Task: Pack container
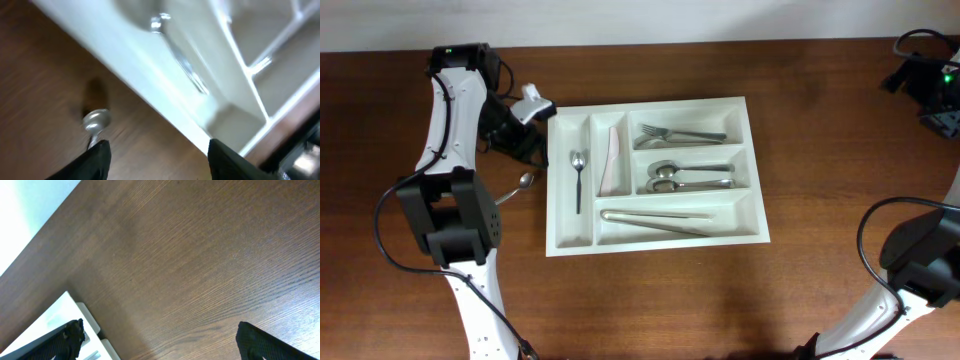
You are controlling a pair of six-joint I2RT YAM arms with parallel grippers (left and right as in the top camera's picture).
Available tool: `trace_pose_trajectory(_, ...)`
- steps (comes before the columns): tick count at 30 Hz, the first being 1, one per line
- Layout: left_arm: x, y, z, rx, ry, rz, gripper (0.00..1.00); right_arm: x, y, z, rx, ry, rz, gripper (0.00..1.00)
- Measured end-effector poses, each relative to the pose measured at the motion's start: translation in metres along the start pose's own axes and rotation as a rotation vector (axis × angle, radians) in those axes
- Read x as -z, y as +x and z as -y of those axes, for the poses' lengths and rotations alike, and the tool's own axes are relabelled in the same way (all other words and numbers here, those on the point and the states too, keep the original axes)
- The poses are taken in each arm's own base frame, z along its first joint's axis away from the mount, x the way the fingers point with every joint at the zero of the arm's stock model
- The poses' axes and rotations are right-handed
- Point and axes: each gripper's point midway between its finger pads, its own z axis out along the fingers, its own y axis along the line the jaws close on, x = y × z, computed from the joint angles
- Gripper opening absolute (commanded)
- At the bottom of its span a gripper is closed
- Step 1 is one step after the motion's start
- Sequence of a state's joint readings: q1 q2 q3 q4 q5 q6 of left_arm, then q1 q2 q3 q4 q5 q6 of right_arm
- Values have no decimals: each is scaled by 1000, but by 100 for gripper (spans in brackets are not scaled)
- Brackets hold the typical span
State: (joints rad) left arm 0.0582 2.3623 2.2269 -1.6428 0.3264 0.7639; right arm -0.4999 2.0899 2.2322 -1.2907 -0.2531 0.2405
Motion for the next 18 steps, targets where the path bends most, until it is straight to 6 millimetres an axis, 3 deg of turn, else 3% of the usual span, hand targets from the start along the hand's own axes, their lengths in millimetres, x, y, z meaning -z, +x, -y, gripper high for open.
trace_pose_trajectory(6,1,-4,0,-126,23,43,86,0,0,0,0,0,0,99)
trace_pose_trajectory(12,-9,7,-16,-124,78,102,87,0,0,0,1,0,0,99)
trace_pose_trajectory(13,-13,9,-20,-117,89,122,93,0,0,0,1,0,0,99)
trace_pose_trajectory(15,-17,13,-26,-101,110,155,94,0,0,0,1,0,0,99)
trace_pose_trajectory(18,-21,20,-35,-76,130,193,93,0,0,0,0,0,0,99)
